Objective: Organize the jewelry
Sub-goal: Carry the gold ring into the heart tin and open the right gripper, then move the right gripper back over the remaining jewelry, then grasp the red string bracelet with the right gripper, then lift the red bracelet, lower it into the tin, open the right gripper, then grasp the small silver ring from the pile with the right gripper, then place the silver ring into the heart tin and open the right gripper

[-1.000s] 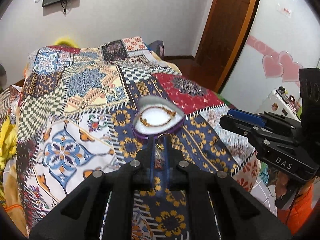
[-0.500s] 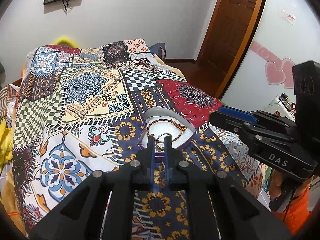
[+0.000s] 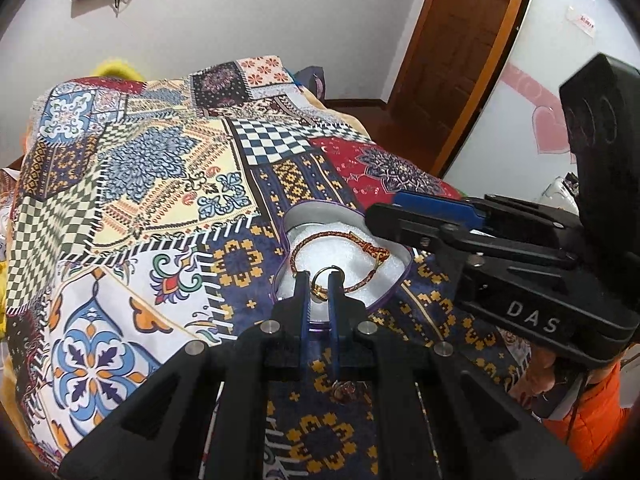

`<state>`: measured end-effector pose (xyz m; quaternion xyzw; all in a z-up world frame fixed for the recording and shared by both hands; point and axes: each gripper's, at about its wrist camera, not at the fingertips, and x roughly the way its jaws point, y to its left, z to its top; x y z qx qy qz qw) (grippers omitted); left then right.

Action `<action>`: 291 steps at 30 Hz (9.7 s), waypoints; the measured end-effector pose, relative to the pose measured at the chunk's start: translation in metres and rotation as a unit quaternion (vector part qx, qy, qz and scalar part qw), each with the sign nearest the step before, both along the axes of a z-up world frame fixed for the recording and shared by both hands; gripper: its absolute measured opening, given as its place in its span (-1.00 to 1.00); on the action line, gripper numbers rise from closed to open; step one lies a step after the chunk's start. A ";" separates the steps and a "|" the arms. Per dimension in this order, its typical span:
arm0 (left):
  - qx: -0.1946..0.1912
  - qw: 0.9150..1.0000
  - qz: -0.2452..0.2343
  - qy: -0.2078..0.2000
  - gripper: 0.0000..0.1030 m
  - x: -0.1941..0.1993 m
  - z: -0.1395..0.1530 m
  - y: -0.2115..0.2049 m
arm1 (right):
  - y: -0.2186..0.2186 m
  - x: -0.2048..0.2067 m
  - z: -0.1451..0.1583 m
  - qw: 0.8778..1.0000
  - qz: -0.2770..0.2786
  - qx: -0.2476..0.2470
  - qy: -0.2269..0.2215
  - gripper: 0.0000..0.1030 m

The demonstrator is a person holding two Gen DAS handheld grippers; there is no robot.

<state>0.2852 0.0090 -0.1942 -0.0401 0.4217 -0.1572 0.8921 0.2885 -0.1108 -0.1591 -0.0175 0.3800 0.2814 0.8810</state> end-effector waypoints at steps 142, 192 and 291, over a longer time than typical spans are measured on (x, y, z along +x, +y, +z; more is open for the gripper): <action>-0.009 0.999 0.040 -0.020 -0.60 -0.075 0.035 0.017 | -0.016 -0.071 0.022 0.999 0.017 -0.027 -0.036 -0.85; 0.010 1.000 0.012 0.020 -0.61 0.025 -0.012 -0.005 | -0.002 0.012 -0.019 0.999 0.029 -0.035 0.017 -0.83; 0.029 0.999 0.033 -0.031 -0.81 -0.053 0.030 0.011 | -0.004 -0.052 0.013 0.998 0.019 -0.048 -0.037 -0.82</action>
